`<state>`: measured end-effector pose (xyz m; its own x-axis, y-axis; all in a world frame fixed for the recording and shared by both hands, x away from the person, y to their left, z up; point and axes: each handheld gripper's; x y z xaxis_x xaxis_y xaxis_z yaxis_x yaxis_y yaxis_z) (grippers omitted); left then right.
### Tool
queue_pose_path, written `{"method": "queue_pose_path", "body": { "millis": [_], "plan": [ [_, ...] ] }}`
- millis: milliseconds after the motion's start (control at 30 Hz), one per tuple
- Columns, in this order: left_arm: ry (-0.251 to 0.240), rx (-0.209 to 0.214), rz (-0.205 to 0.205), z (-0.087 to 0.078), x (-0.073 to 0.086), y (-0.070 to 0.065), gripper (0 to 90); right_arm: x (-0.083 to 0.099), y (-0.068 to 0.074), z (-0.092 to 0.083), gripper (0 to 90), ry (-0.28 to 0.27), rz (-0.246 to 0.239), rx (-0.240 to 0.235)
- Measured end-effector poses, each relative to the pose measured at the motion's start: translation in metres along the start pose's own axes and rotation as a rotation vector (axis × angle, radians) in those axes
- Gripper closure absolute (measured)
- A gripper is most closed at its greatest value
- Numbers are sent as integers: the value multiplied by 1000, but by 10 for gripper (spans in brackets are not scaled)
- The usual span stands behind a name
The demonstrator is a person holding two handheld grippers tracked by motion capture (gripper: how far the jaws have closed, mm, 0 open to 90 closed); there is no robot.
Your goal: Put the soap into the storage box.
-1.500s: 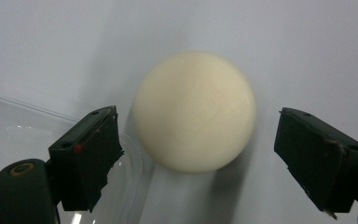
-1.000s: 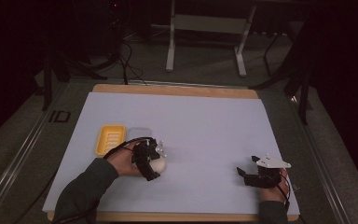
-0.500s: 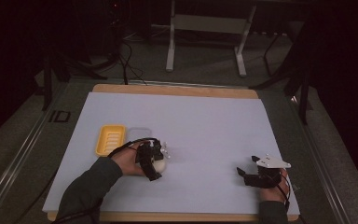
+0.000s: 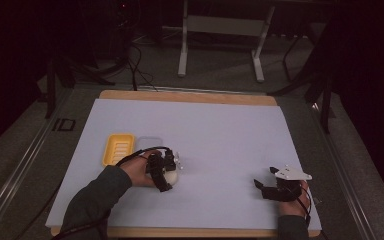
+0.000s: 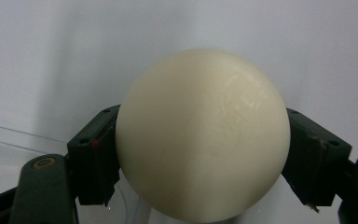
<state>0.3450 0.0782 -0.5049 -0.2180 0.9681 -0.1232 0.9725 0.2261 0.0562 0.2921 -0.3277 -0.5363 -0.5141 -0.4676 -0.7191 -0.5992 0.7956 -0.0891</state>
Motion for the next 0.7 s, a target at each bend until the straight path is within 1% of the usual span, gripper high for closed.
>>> {"method": "queue_pose_path", "body": {
  "millis": [200, 233, 633, 700],
  "plan": [
    [16, 15, -2, 0, -2, 1, 244, 0, 0, 0, 197, 1, 0, 0],
    [22, 15, 6, 0, -3, 2, 245, 0, 0, 0, 197, 1, -1, 0],
    [45, 5, 18, -1, -4, 1, 248, 0, 0, 0, 197, 1, -1, 0],
    [45, -4, 20, -2, -4, 2, 248, 0, 0, 0, 197, 0, 0, -1]
  ]
}}
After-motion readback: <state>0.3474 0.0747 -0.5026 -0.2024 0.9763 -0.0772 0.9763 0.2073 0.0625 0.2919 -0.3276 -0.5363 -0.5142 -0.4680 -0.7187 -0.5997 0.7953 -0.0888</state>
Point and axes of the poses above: each handheld gripper's, and its own axes: z roughly forward along the jaws, x roughly out of its underside, y roughly to its left, and after that the axes turned 7 degrees about y, right-handed
